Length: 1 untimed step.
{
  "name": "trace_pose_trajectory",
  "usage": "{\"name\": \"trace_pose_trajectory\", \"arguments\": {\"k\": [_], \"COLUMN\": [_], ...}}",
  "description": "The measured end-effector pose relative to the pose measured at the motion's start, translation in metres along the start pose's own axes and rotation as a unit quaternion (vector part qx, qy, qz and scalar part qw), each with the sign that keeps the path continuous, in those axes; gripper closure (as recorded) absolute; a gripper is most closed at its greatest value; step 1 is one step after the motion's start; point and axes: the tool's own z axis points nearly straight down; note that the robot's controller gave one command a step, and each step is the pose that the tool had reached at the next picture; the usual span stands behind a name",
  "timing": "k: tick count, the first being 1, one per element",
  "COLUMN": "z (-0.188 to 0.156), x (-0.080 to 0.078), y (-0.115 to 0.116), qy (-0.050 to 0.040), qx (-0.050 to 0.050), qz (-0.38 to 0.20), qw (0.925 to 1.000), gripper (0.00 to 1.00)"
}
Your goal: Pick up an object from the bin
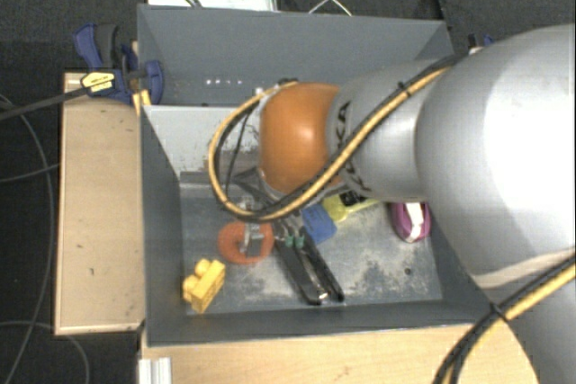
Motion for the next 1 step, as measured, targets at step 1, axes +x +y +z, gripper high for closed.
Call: {"name": "trace_pose_trajectory", "arguments": {"k": [1], "z": [-0.0121], "x": [0.0014], "y": [-0.0004], "qy": [0.0021], "qx": [0.001], "qz": [0.0], "qw": [1.0], "gripper": [1.0]}}
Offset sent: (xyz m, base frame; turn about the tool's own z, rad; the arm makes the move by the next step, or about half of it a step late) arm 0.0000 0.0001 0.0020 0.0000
